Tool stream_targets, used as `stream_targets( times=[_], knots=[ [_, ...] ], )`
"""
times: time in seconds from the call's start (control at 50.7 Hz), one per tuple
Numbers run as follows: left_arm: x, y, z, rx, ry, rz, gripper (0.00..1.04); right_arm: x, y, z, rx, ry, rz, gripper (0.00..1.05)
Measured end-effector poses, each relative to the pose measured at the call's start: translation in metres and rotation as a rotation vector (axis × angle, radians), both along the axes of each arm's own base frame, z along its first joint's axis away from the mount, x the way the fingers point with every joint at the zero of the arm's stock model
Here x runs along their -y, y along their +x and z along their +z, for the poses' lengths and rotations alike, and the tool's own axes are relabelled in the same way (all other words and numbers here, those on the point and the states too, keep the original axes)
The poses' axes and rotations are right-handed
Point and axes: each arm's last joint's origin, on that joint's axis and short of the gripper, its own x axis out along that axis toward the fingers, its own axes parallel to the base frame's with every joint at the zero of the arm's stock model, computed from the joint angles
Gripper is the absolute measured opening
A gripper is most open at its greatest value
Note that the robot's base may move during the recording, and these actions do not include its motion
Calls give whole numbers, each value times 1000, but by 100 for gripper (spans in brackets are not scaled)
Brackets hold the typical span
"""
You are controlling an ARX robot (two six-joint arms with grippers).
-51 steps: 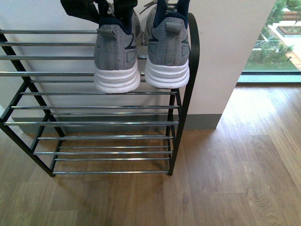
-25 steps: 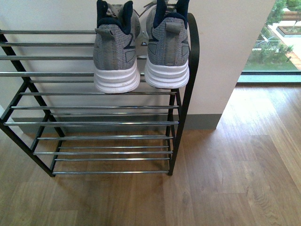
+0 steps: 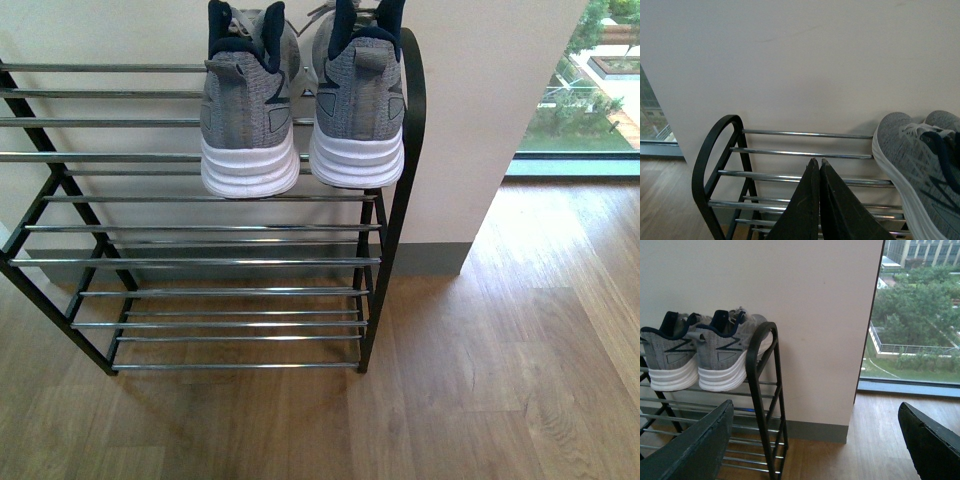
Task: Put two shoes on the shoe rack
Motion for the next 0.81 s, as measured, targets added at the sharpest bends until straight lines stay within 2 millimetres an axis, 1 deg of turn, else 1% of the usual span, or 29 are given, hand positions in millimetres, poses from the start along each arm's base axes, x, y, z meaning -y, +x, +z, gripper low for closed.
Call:
stream_targets(
  times=[0.059,0.375,0.513,0.612,0.691,0.809],
  knots=[
    [-5,-11,-5,-1,0,-3,1,0,0,0,0,0,0,95],
    [-20,-46,-17,1,0,-2,1,0,0,0,0,0,0,95],
    [-25,-56,-21,-1,-1,-31,1,0,0,0,0,0,0,95],
    [-33,-64,-23,1,0,2,1,0,0,0,0,0,0,95],
    [-34,-69,-24,2,0,2,1,0,0,0,0,0,0,95],
    [-33,-76,-33,6,0,-3,1,0,0,0,0,0,0,95]
  ],
)
